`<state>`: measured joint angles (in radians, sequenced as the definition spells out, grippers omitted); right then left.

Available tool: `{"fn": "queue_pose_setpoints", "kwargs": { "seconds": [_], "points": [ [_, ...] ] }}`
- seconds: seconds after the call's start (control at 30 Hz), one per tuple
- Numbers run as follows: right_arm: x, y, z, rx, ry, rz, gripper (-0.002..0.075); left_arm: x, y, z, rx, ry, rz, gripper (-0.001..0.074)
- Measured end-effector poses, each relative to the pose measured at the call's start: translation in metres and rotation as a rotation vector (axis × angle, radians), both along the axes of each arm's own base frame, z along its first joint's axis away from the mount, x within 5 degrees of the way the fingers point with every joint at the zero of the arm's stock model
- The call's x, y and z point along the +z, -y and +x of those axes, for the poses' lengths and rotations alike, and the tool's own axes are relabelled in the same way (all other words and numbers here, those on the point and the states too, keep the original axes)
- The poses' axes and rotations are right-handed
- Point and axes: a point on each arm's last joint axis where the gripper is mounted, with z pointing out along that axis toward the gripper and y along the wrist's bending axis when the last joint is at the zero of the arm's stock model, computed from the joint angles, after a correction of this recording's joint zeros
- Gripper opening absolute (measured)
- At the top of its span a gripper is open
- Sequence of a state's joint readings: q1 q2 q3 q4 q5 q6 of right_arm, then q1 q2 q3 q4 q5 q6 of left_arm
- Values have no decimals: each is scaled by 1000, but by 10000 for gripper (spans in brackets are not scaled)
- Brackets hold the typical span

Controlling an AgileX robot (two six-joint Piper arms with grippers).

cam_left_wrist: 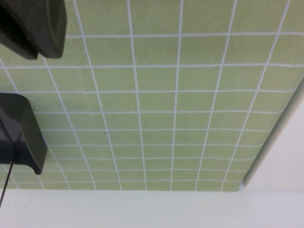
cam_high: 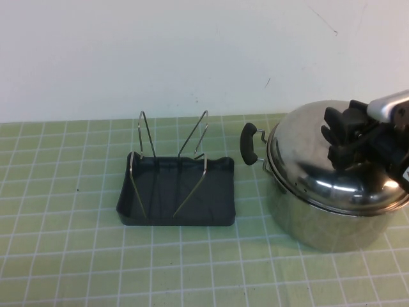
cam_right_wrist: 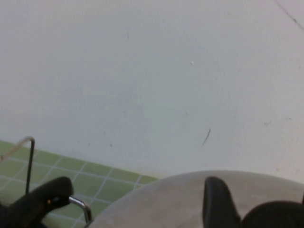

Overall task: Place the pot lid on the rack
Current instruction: Open the pot, then hand over the pot lid

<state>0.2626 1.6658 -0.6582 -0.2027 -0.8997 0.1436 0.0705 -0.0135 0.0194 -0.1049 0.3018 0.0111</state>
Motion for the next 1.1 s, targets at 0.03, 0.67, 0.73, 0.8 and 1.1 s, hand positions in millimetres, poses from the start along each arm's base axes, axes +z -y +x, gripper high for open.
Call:
{"fn": "queue_pose_setpoints", "kwargs": {
  "seconds": [0.03, 0.67, 0.73, 0.8, 1.1],
  "points": [
    [3, 0, -1, -1, 4, 14, 334, 0, 0, 0, 0, 0, 0, -2],
    [144, -2, -95, 320, 420, 140, 333, 3, 1, 1, 10, 40, -71, -2],
    [149, -3, -105, 356, 413, 121, 333, 6, 3, 2, 25, 83, -278, -2],
    [152, -4, -113, 390, 409, 100, 333, 12, 6, 2, 50, 142, -613, -2],
    [152, -7, -125, 468, 387, 51, 333, 25, 4, 3, 102, 265, -1211, -2]
  ]
}}
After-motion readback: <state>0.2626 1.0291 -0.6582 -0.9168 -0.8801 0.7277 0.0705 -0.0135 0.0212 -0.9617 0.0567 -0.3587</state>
